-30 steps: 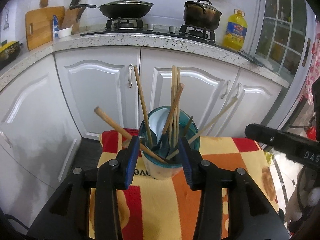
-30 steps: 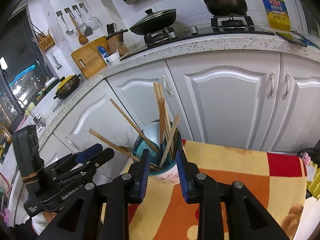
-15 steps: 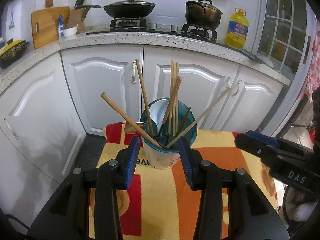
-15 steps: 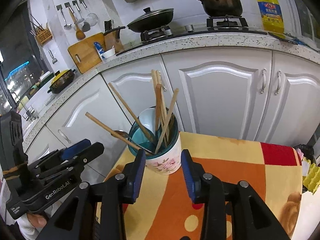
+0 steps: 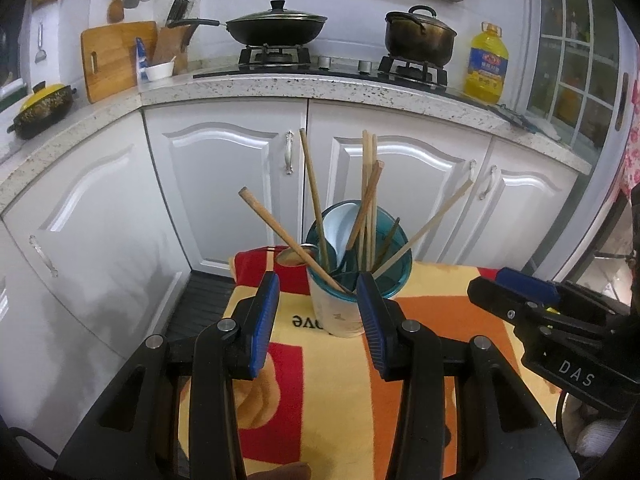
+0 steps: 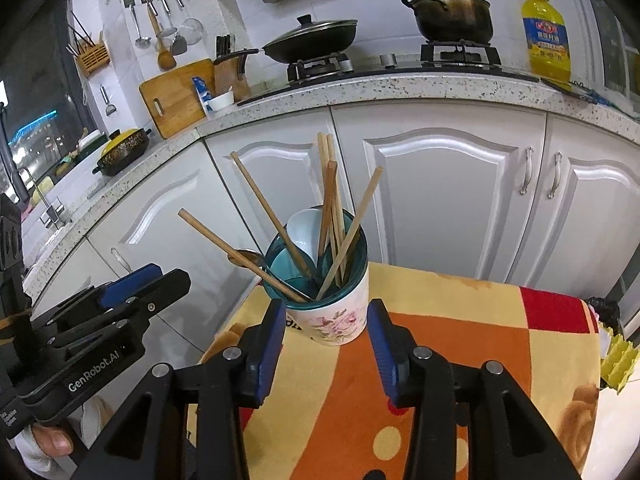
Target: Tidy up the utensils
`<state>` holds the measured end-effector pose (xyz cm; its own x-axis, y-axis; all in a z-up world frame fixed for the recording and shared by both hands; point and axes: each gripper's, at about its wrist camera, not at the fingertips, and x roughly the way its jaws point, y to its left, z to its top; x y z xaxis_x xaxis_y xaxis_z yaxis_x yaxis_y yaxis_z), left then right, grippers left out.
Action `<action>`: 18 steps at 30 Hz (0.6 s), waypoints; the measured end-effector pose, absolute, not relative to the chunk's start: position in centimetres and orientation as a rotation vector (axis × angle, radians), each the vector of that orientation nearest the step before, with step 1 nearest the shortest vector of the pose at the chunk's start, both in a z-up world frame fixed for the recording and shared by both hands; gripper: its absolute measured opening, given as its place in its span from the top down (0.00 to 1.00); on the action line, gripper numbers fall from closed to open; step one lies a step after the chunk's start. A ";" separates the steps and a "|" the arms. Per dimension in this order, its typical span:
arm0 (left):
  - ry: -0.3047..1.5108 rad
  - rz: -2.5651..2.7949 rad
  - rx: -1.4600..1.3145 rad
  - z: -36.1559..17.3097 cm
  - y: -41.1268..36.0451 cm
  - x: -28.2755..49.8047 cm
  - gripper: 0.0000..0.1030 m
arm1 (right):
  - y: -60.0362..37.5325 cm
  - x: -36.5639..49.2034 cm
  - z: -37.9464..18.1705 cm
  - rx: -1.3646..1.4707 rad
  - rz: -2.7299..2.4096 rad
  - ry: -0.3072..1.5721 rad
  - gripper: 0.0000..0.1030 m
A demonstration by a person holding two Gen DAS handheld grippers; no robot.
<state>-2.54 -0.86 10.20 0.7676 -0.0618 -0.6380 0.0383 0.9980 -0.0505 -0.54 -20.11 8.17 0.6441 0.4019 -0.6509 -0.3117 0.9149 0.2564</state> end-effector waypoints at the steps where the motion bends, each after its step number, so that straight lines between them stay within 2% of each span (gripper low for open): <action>1: 0.695 -0.052 -0.034 10.2 -0.8 -2.6 0.62 | -20.0 -0.5 8.2 0.121 0.406 0.768 0.60; 4: 0.685 -0.042 -0.024 10.3 -0.8 -2.6 0.62 | -19.7 -0.5 8.4 0.102 0.398 0.760 0.58; 18: 0.666 0.007 -0.009 10.2 -0.5 -2.2 0.62 | -18.6 0.1 8.4 0.054 0.361 0.737 0.58</action>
